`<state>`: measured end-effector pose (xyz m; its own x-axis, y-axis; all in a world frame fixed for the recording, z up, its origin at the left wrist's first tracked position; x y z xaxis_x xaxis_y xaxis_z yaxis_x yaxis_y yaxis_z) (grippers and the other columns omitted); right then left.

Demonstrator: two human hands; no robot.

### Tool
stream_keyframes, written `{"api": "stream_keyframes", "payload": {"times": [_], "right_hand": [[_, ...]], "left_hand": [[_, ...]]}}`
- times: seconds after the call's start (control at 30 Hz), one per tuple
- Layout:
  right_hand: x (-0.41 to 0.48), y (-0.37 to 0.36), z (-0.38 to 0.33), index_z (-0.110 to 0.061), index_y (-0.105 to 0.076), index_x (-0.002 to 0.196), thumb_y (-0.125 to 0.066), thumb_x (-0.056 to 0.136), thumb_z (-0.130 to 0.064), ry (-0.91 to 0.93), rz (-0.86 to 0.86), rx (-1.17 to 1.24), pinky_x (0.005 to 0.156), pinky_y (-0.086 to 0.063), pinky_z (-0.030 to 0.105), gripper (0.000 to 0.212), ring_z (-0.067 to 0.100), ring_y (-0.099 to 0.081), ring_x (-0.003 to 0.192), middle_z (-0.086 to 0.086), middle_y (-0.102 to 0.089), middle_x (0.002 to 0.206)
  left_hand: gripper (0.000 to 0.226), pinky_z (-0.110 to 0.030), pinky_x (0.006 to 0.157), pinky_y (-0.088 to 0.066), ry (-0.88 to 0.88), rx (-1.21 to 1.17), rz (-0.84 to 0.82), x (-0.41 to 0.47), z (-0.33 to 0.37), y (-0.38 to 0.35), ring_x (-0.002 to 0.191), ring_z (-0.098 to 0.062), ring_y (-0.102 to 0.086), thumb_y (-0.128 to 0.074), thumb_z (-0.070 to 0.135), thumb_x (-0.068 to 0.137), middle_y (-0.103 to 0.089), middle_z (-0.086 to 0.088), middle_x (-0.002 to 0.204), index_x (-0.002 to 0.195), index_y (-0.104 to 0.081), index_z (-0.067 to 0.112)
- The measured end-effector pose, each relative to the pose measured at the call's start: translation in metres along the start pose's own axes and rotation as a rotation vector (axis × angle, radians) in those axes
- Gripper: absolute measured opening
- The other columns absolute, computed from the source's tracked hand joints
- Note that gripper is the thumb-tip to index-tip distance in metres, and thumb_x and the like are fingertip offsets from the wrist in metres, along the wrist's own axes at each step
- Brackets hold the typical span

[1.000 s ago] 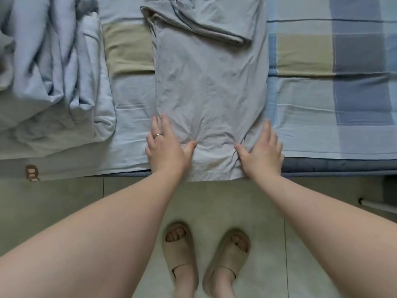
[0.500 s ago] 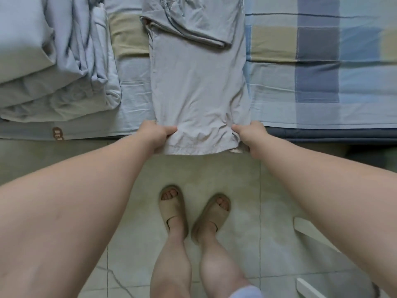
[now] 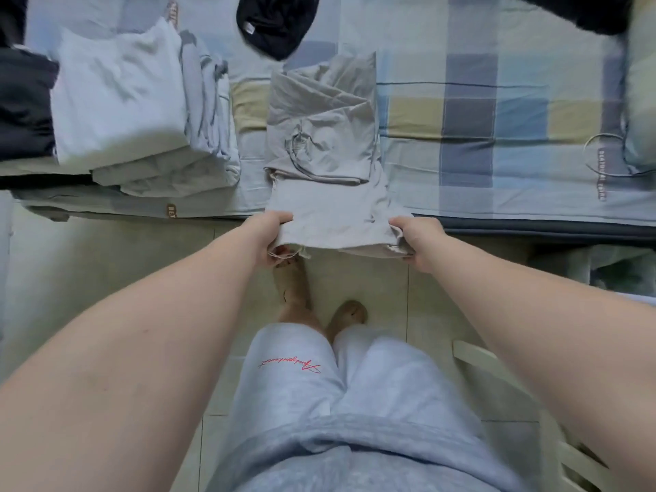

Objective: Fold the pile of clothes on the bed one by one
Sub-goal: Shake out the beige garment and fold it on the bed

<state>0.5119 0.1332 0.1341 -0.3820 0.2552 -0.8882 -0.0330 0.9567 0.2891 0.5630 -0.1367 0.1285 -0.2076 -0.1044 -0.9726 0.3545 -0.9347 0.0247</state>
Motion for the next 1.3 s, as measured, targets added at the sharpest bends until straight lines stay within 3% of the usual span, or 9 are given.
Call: {"api": "stream_keyframes", "payload": {"times": [0.17,0.3,0.5,0.6,0.77,0.87,1.03,1.17,1.3], "right_hand": [[0.013,-0.002,-0.076,-0.009,-0.063,0.127,-0.072,0.088,-0.015,0.003,-0.016,0.122,0.068,-0.052,0.033,0.040,0.024,-0.069,0.090,0.011,-0.072,0.116],[0.032,-0.017,-0.142,-0.010,-0.066,0.107,-0.070,0.090,-0.010,-0.003,-0.031,0.290,0.054,-0.055,0.029,0.017,0.020,-0.069,0.074,0.010,-0.072,0.102],[0.092,-0.057,-0.221,-0.011,-0.067,0.118,-0.067,0.094,-0.013,-0.057,-0.028,0.387,0.089,-0.059,0.038,0.024,0.024,-0.070,0.099,0.010,-0.071,0.116],[0.134,-0.081,-0.259,-0.012,-0.066,0.108,-0.062,0.097,-0.012,-0.047,-0.055,0.422,0.072,-0.060,0.035,0.012,0.021,-0.069,0.083,0.009,-0.069,0.110],[0.211,-0.116,-0.310,-0.007,-0.067,0.127,-0.062,0.094,-0.006,-0.042,-0.054,0.429,0.082,-0.060,0.033,0.034,0.021,-0.069,0.089,0.008,-0.071,0.118],[0.256,-0.135,-0.329,-0.014,-0.066,0.116,-0.061,0.098,-0.015,0.027,-0.094,0.469,0.063,-0.059,0.029,0.019,0.014,-0.067,0.078,0.002,-0.069,0.101],[0.317,-0.126,-0.313,-0.019,-0.053,0.143,-0.072,0.090,-0.039,0.375,0.121,-0.116,0.105,-0.042,0.032,0.060,0.020,-0.055,0.126,0.001,-0.060,0.133],[0.350,-0.113,-0.270,-0.016,-0.025,0.157,-0.075,0.082,-0.053,0.304,0.240,-0.379,0.121,-0.025,0.041,0.098,0.031,-0.032,0.145,0.010,-0.032,0.158],[0.365,-0.117,-0.245,-0.011,-0.033,0.151,-0.082,0.075,-0.053,0.214,0.116,-0.288,0.110,-0.039,0.036,0.100,0.026,-0.049,0.128,0.010,-0.042,0.151]], "left_hand": [[0.019,-0.021,0.051,-0.043,-0.001,-0.077,-0.034,0.005,0.068,-0.018,0.046,-0.010,-0.052,-0.055,0.028,0.099,-0.060,0.002,0.067,0.084,-0.059,0.018],[0.017,-0.021,0.059,-0.045,-0.020,-0.203,-0.051,0.020,0.134,-0.029,0.055,-0.011,-0.053,-0.055,0.027,0.100,-0.061,-0.001,0.073,0.090,-0.063,0.016],[0.010,-0.019,0.050,-0.046,0.007,-0.248,-0.032,0.081,0.232,-0.038,0.054,-0.009,-0.054,-0.059,0.021,0.093,-0.060,0.002,0.071,0.088,-0.066,0.016],[0.012,-0.018,0.057,-0.044,-0.013,-0.221,-0.052,0.120,0.279,-0.049,0.059,-0.009,-0.055,-0.055,0.020,0.094,-0.060,0.002,0.073,0.087,-0.065,0.017],[0.019,-0.017,0.050,-0.046,-0.061,-0.179,-0.057,0.191,0.341,-0.069,0.055,-0.007,-0.061,-0.051,0.020,0.098,-0.067,0.004,0.067,0.087,-0.066,0.019],[0.025,-0.022,0.058,-0.048,-0.161,-0.118,-0.039,0.235,0.366,-0.078,0.069,-0.007,-0.066,-0.048,0.035,0.103,-0.072,0.004,0.082,0.094,-0.066,0.021],[0.016,-0.026,0.089,-0.044,-0.655,0.351,0.277,0.283,0.378,-0.063,0.108,-0.016,-0.061,-0.065,0.038,0.094,-0.066,0.004,0.110,0.105,-0.067,0.027],[0.090,-0.040,0.116,-0.031,-0.593,0.628,0.494,0.308,0.340,-0.043,0.140,-0.030,-0.037,-0.079,0.053,0.076,-0.040,-0.004,0.152,0.148,-0.036,0.022],[0.107,-0.039,0.116,-0.032,-0.425,0.529,0.459,0.333,0.307,-0.038,0.141,-0.031,-0.037,-0.087,0.053,0.068,-0.038,-0.015,0.151,0.149,-0.031,0.012]]}}
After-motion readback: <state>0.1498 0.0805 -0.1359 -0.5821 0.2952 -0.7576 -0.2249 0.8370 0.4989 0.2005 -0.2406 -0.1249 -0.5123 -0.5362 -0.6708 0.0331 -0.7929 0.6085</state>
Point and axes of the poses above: each hand's wrist, its own x-axis towards the middle knuckle, its own y-axis out of the back of the hand, z = x × y, the point moved 6 cm from there along x, towards the middle knuckle
